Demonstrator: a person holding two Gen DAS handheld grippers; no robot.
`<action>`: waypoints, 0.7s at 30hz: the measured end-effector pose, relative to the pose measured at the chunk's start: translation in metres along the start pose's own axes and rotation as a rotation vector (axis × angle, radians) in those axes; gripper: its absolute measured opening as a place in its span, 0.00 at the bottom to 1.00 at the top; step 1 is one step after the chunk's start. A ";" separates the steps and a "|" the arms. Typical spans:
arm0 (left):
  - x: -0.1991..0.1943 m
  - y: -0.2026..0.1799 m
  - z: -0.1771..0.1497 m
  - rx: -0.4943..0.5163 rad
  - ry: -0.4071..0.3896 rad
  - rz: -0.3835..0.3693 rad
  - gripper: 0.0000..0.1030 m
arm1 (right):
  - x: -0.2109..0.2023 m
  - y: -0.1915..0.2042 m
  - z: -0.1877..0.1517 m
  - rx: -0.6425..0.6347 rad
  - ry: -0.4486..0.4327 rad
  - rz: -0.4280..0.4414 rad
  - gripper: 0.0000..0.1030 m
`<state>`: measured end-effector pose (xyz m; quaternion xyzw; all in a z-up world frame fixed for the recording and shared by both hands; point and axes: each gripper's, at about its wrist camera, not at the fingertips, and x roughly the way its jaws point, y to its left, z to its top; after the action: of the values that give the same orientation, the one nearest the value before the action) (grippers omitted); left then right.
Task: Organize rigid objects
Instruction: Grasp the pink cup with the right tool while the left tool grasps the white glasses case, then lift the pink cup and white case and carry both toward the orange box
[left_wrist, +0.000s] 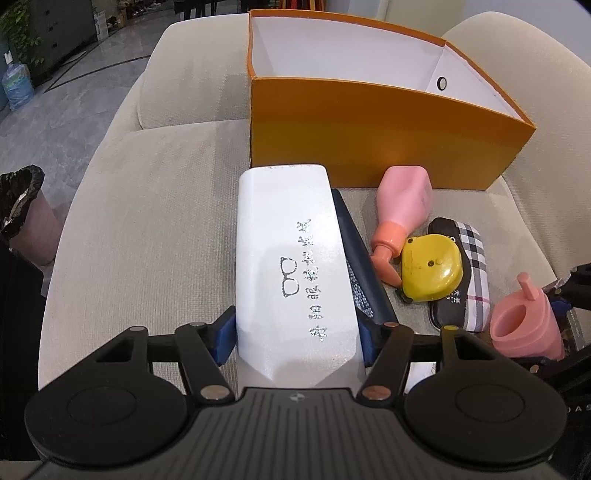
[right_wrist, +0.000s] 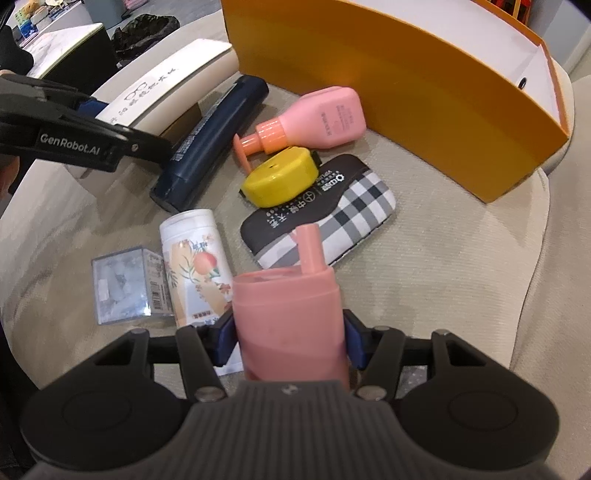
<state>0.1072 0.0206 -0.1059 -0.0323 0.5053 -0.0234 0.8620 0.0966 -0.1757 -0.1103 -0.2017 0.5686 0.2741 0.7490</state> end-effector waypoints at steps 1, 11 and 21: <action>-0.002 0.001 0.000 0.000 -0.001 -0.005 0.69 | 0.000 0.000 0.001 0.000 -0.001 -0.001 0.56; -0.020 0.007 0.000 -0.017 -0.041 -0.011 0.68 | -0.014 -0.001 0.006 0.020 -0.034 -0.014 0.56; -0.027 0.013 -0.001 -0.023 -0.068 -0.007 0.68 | -0.027 0.002 0.005 0.021 -0.061 -0.029 0.56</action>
<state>0.0929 0.0353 -0.0841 -0.0449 0.4757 -0.0194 0.8782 0.0939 -0.1759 -0.0827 -0.1938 0.5450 0.2633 0.7721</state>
